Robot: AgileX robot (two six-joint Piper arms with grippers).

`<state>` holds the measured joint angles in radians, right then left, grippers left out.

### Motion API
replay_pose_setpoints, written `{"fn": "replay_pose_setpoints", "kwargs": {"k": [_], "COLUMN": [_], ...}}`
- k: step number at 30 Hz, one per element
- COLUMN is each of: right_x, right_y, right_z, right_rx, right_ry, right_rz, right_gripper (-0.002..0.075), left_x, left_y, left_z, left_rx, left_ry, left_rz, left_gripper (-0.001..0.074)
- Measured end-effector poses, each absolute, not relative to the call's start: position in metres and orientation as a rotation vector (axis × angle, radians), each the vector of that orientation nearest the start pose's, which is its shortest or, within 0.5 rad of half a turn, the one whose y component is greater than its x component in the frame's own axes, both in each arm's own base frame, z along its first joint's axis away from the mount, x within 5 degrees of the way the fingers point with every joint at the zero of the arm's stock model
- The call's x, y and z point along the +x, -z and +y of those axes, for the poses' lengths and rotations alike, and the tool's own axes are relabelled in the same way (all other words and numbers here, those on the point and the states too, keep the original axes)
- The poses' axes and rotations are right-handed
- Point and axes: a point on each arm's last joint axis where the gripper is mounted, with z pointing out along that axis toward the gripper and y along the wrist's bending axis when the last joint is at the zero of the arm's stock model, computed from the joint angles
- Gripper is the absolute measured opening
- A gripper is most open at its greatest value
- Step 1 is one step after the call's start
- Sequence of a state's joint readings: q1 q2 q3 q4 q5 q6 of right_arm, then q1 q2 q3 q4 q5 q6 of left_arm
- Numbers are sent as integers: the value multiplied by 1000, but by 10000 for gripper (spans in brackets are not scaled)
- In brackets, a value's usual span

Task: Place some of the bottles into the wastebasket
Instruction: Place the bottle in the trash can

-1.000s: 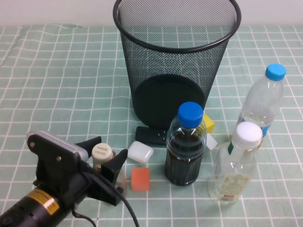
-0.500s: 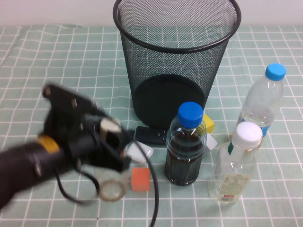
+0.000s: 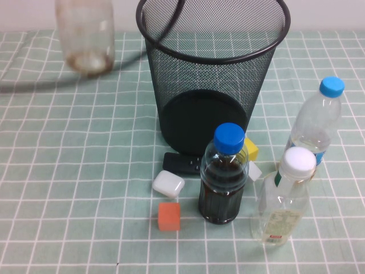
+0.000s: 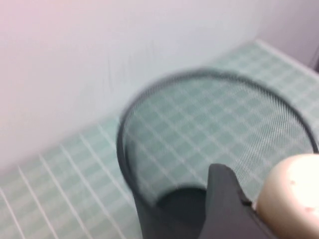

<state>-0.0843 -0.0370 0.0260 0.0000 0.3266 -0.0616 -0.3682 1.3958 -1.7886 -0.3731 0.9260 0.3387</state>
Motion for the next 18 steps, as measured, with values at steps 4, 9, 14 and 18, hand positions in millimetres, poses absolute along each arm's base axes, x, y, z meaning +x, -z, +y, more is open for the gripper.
{"fn": "replay_pose_setpoints", "kwargs": {"k": [4, 9, 14, 18], "right_x": [52, 52, 52, 52], "right_y": [-177, -177, -177, -177], "right_z": [-4, -4, -4, -4], "right_rx": [18, 18, 20, 20], "right_ry": [106, 106, 105, 105], "right_rz": [1800, 1800, 1800, 1800], "right_gripper": [-7, -7, -7, -7], "left_x": [280, 328, 386, 423], "left_y": [-543, -546, -503, -448], "left_z": [-138, -166, -199, -227], "left_rx": [682, 738, 759, 829], "left_ry": [449, 537, 633, 625], "left_rz": [1771, 1638, 1625, 1679], "left_gripper": [296, 296, 296, 296]}}
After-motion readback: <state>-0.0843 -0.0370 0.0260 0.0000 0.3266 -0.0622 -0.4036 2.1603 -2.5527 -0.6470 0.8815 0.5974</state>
